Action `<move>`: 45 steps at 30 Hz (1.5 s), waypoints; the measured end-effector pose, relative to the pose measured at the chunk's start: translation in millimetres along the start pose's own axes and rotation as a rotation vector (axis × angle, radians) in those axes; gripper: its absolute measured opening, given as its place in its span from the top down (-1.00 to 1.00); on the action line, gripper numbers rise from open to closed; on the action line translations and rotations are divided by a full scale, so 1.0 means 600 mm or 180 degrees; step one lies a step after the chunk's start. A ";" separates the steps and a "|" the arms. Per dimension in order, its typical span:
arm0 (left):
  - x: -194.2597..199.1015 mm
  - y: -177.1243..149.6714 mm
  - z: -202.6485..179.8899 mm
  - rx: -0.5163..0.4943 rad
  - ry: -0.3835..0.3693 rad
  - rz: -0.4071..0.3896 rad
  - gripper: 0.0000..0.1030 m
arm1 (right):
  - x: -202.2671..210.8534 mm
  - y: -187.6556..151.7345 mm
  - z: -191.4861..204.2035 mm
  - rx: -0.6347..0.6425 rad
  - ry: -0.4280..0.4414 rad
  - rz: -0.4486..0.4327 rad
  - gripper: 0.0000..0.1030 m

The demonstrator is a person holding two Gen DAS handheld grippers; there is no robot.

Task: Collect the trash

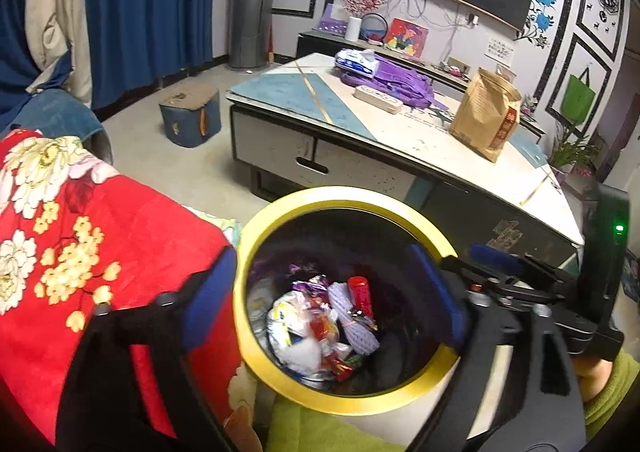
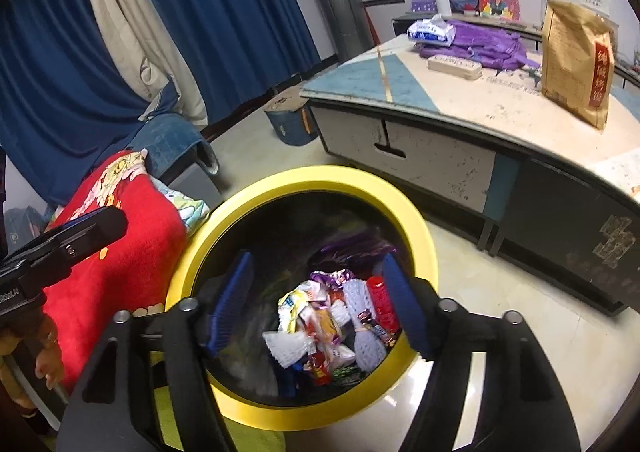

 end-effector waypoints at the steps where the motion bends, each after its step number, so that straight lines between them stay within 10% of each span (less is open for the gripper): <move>1: 0.004 0.001 0.005 0.0009 0.0041 -0.0035 -0.79 | 0.004 0.002 0.000 0.0029 -0.0010 -0.0028 -0.45; 13: 0.061 -0.010 0.070 0.0221 0.0359 -0.0234 -0.79 | 0.060 0.011 0.046 0.0257 -0.0077 -0.0377 -0.86; 45: 0.360 -0.166 0.192 0.0417 0.0902 -0.1270 -0.79 | 0.232 -0.074 0.325 0.1028 -0.0024 -0.1843 -0.88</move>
Point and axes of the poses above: each gripper's, at about its wrist camera, not at the fingertips, and x roughly against the way its jaws point, z to its left, y to its top, the point moved 7 cm from there along -x, roughly the way its jaws point, and after that the axes turned 4 degrees about z, right-handed, at the moved point
